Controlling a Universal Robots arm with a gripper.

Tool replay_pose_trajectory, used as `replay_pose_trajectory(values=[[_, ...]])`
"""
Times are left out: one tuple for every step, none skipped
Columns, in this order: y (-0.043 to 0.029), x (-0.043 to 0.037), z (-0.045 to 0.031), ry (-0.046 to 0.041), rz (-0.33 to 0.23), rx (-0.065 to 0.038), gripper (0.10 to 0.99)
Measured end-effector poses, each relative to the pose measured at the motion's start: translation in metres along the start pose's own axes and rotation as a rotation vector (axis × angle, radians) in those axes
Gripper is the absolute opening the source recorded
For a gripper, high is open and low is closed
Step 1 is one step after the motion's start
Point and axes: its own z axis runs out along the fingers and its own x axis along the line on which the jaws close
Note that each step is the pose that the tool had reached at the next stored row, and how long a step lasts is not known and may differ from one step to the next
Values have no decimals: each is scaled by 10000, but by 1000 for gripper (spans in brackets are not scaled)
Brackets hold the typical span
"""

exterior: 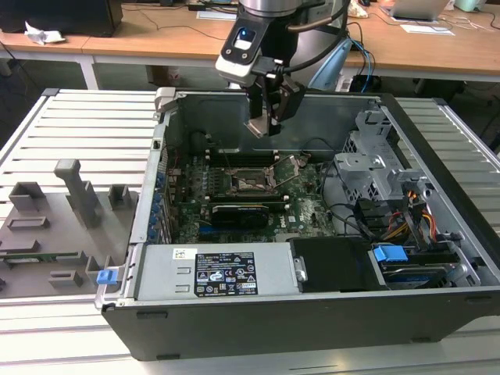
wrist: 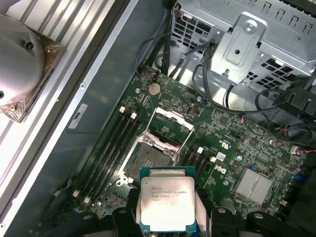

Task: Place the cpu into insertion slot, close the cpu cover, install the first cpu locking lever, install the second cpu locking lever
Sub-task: 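Place the cpu into insertion slot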

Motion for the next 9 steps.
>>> replay_pose_trajectory(values=[[0,0,1,-1,11,0,529],[0,0,4,-3,30,0,529],[0,0,5,-4,41,0,529],[-1,0,7,-5,52,0,529],[-1,0,10,-6,69,-1,529],[-1,0,12,-7,76,-1,529],[-1,0,14,-8,84,-1,529],[-2,0,20,-9,102,-1,529],[-2,0,24,-11,120,-1,529]])
